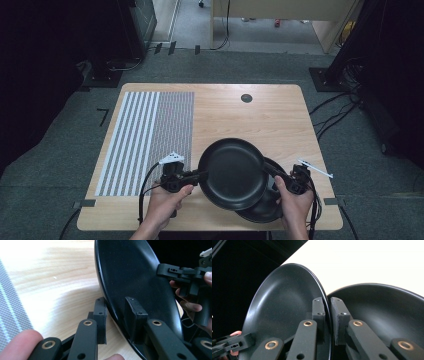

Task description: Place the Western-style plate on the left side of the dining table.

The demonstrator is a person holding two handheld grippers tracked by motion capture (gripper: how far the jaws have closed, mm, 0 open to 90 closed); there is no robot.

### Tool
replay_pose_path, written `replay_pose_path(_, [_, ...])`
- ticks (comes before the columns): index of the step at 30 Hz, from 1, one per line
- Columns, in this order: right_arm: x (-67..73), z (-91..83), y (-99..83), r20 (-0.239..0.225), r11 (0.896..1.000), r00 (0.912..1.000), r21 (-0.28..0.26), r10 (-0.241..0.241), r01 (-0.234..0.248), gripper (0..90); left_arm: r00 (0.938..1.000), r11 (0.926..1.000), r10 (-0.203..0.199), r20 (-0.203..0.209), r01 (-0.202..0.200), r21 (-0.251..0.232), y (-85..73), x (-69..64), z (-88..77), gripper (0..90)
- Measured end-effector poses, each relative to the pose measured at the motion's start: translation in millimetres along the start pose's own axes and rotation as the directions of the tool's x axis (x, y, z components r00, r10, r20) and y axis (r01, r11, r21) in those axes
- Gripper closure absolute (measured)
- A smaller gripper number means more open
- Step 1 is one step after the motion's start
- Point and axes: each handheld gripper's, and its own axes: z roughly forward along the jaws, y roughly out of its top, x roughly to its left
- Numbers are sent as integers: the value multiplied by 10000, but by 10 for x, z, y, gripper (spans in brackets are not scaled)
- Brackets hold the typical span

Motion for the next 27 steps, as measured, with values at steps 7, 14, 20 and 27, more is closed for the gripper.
replay_pose_path(7, [184, 206, 84, -93, 9996, 9998, 214, -176, 178, 827, 9995, 9995, -210, -223, 205, -221, 76, 144, -143, 725])
replay_pose_path(14, [346, 409, 147, -264, 9987, 9992, 397, -309, 319, 828, 9979, 9980, -376, -536, 348, -529, 139, 268, -286, 721])
replay_pose_path(20, [511, 699, 173, -414, 9963, 9982, 734, -425, 455, 829, 9937, 9952, -595, -948, 516, -833, 199, 445, -455, 720])
replay_pose_path(27, [696, 957, 193, -525, 9930, 9972, 1029, -526, 578, 830, 9885, 9898, -966, -1162, 831, -1158, 234, 647, -601, 720])
